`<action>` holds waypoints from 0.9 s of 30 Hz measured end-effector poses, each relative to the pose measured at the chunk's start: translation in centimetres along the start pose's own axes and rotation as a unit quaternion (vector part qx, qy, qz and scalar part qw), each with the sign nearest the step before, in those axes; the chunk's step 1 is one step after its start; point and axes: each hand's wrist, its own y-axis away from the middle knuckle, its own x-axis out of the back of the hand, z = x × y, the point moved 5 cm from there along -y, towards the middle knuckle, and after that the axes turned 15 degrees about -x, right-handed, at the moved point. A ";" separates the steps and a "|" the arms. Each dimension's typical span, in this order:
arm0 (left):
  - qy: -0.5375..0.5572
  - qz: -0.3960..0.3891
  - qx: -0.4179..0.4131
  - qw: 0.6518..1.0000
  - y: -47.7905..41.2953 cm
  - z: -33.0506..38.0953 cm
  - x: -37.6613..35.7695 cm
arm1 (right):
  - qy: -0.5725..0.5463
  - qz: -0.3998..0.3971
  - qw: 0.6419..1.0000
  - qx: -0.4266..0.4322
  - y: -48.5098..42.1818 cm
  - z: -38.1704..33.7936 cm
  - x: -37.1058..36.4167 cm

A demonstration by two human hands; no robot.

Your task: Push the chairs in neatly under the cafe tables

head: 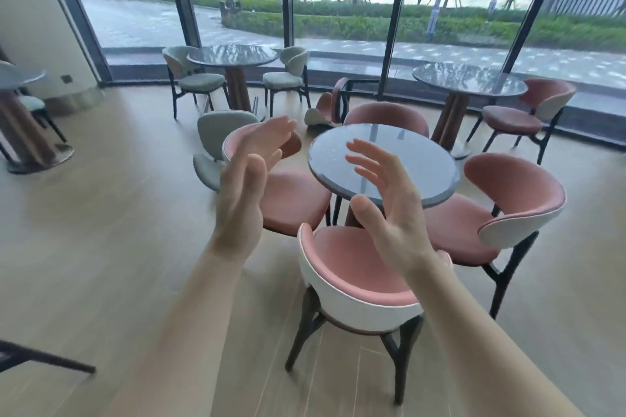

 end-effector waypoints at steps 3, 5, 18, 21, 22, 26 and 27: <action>-0.001 0.023 -0.021 1.000 -2.1 -0.8 4.9 | 0.000 -0.028 0.999 0.022 -3.6 -1.0 -4.2; -0.015 0.022 -0.033 0.999 -3.3 -1.3 7.4 | -0.004 -0.031 0.999 0.029 -5.7 -1.2 -6.1; -0.091 0.034 -0.040 0.994 -12.5 -10.4 27.4 | -0.035 -0.068 0.995 0.057 -21.1 1.1 -23.5; -0.098 0.045 -0.029 0.994 -13.4 -13.7 30.0 | -0.039 -0.077 0.995 0.052 -24.0 3.1 -26.0; -0.097 0.050 -0.022 0.994 -13.9 -15.0 30.7 | -0.042 -0.080 0.995 0.050 -25.3 4.0 -26.7; -0.101 0.058 -0.010 0.993 -16.6 -20.4 33.3 | -0.066 -0.076 0.993 0.055 -31.4 7.2 -29.6; -0.103 0.062 -0.009 0.993 -17.4 -21.5 34.0 | -0.073 -0.075 0.993 0.061 -32.9 7.9 -30.4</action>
